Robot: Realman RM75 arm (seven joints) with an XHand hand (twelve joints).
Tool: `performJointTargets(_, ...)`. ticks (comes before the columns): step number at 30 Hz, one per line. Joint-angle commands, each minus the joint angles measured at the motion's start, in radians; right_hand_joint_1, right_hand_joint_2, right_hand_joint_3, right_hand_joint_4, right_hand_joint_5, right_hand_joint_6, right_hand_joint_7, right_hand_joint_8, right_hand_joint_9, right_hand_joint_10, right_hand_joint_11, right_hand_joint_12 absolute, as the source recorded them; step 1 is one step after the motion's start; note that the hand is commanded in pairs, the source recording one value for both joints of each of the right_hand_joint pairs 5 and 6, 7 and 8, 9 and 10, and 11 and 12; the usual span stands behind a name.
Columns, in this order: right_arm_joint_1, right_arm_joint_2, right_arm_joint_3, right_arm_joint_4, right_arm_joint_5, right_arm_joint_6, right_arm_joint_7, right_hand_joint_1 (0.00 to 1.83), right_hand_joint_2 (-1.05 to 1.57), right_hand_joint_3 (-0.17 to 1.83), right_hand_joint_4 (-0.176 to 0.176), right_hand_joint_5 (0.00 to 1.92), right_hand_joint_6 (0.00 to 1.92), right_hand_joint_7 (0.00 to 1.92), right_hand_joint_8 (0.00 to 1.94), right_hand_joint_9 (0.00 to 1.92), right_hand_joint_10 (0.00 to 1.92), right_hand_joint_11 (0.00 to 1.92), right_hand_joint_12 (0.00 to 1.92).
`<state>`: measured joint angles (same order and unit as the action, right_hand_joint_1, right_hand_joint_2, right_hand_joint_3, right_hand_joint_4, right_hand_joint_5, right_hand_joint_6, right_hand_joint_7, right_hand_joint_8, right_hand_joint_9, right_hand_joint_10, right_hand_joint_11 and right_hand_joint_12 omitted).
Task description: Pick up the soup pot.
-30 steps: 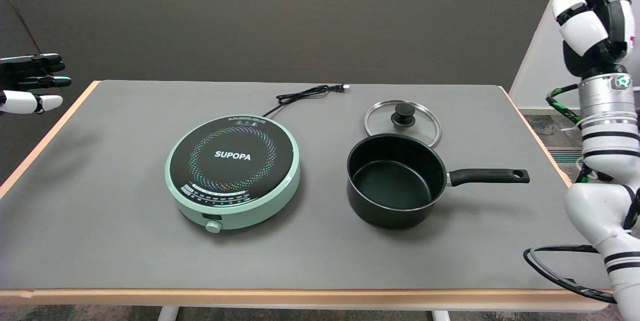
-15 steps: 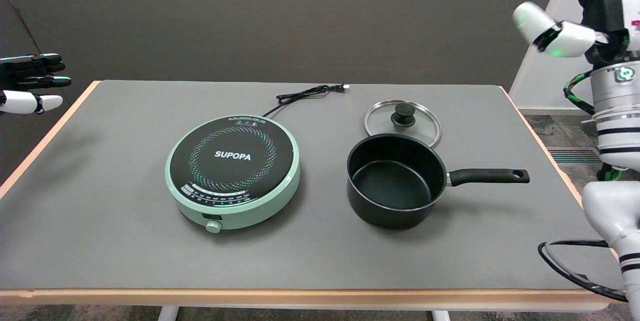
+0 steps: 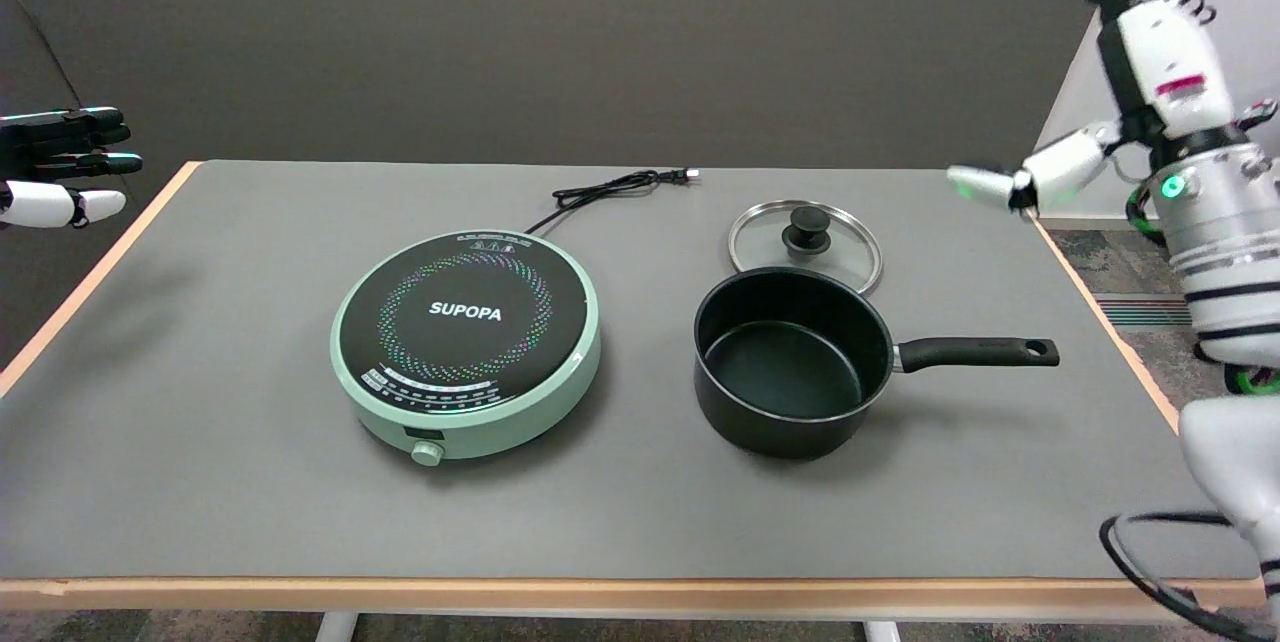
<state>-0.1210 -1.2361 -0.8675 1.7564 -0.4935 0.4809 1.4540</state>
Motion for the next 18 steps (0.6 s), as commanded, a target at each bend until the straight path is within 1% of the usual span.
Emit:
performJointTargets(1, -0.201, -0.16, 0.052, 0.108, -0.152, -0.068, -0.315, 1.08, -0.4, 0.98, 0.176, 0.05, 0.05, 0.05, 0.05, 0.05, 0.05, 0.05, 0.05)
performJointTargets(6, -0.251, -0.199, 0.073, 0.114, -0.087, 0.023, -0.318, 1.1, -0.45, 0.97, 0.176, 0.05, 0.05, 0.05, 0.05, 0.05, 0.05, 0.05, 0.05)
performJointTargets(9, -0.277, -0.221, 0.082, 0.118, -0.069, 0.065, -0.37, 1.1, -0.45, 0.97, 0.175, 0.05, 0.05, 0.05, 0.05, 0.05, 0.05, 0.05, 0.05)
performJointTargets(18, -0.345, -0.28, 0.076, 0.122, -0.069, 0.109, -0.386, 1.11, -0.47, 0.96, 0.176, 0.04, 0.04, 0.04, 0.04, 0.04, 0.04, 0.04, 0.04)
